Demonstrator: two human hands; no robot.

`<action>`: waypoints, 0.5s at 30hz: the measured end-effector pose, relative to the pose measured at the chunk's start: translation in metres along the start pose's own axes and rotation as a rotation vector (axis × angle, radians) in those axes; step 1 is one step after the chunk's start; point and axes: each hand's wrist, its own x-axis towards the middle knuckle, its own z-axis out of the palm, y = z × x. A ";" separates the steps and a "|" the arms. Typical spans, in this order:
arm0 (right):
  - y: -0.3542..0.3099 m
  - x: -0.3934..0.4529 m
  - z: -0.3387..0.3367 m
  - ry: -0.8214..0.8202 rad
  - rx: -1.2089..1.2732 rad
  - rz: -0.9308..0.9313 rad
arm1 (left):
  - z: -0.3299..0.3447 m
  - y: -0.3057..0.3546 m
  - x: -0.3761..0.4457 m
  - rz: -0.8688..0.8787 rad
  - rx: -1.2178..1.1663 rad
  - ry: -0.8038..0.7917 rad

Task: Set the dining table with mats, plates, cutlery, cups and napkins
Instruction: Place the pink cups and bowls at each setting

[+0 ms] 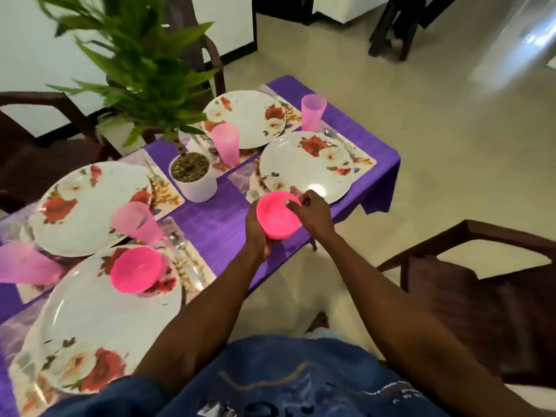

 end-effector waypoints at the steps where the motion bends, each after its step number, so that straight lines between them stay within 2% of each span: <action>1: 0.006 0.010 -0.011 -0.015 -0.044 0.006 | 0.013 -0.008 0.010 0.006 -0.020 -0.007; 7: 0.028 0.075 -0.086 -0.002 -0.209 -0.041 | 0.106 -0.030 0.042 0.029 -0.003 0.101; 15: 0.024 0.142 -0.108 -0.014 -0.120 -0.110 | 0.158 -0.013 0.080 -0.038 -0.081 0.093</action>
